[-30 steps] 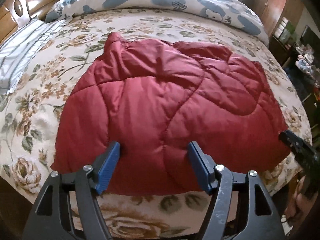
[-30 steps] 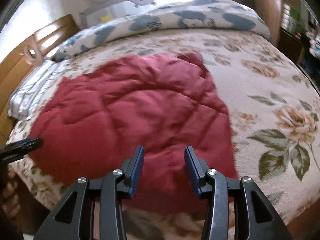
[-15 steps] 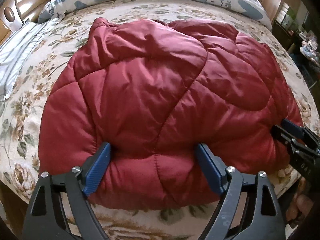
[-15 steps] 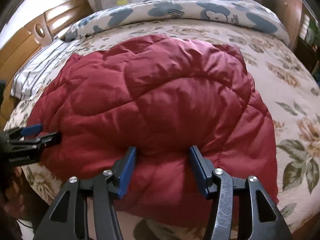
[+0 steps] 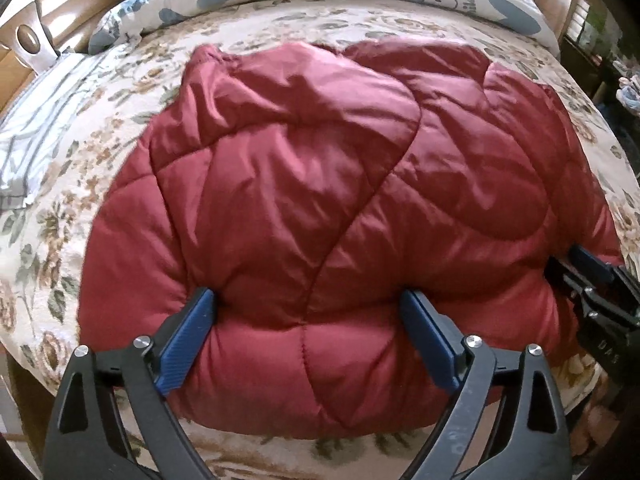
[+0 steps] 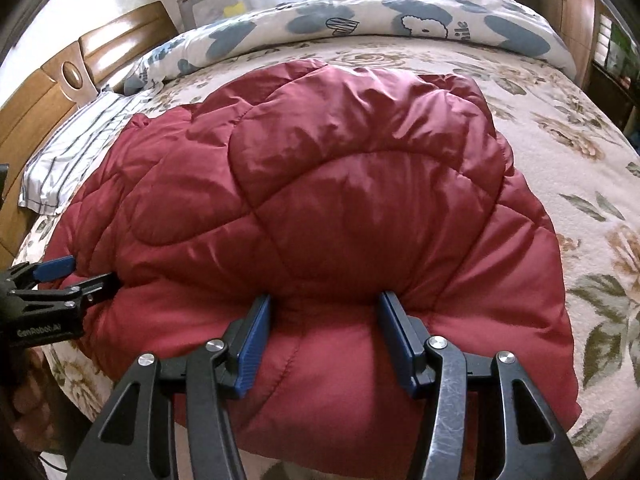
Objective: Fold large clothes
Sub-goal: 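Open both tools and push the folded coat into a neat bundle, then press and smooth the folded coat bundle with both open tools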
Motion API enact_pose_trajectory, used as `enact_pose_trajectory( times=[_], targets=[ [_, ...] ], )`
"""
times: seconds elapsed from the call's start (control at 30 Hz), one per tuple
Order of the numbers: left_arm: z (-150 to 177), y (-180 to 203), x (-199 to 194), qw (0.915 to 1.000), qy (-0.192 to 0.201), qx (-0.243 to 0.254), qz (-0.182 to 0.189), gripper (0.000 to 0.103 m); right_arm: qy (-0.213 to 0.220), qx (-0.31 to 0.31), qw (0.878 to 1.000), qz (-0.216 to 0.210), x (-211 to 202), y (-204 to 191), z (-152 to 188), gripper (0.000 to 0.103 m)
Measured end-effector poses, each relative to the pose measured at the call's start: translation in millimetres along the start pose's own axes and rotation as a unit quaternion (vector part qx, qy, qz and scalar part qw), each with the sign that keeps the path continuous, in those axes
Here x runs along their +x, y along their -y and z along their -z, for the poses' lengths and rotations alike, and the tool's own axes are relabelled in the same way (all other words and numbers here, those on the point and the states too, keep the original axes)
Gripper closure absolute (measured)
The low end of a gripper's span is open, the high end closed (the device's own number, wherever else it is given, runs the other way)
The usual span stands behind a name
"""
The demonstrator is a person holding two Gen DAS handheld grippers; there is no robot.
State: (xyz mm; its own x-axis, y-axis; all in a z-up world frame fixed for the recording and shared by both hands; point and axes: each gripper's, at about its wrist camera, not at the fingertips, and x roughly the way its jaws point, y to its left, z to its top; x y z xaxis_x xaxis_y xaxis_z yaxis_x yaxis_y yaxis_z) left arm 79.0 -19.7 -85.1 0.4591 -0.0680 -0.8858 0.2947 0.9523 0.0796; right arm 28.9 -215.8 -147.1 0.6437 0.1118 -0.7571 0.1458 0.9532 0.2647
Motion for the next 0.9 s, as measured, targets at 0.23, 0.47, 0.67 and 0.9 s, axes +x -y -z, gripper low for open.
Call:
enact_pose_trajectory(
  times=[0.23, 0.47, 0.67, 0.9],
  targets=[
    [-15.1, -2.3, -3.8, 0.9998, 0.009, -0.005, -0.016, 0.008, 0.003, 0.001, 1.000, -0.004, 1.3, 1.3, -0.3, 0.049],
    [-20.3, -7.0, 11.2, 0.9999, -0.007, -0.013, -0.007, 0.003, 0.006, 0.008, 1.000, -0.014, -15.7, 0.7, -8.1, 0.048],
    [-28.5, -14.9, -1.7, 0.9998, -0.001, -0.022, -0.003, 0.004, 0.047, 0.005, 0.998, -0.035, -40.5, -2.9, -35.5, 0.047],
    [-44.3, -34.0, -4.8, 0.9994, 0.018, -0.028, -0.011, 0.004, 0.006, 0.013, 1.000, -0.017, 1.0, 11.1, -54.4, 0.047]
  ],
)
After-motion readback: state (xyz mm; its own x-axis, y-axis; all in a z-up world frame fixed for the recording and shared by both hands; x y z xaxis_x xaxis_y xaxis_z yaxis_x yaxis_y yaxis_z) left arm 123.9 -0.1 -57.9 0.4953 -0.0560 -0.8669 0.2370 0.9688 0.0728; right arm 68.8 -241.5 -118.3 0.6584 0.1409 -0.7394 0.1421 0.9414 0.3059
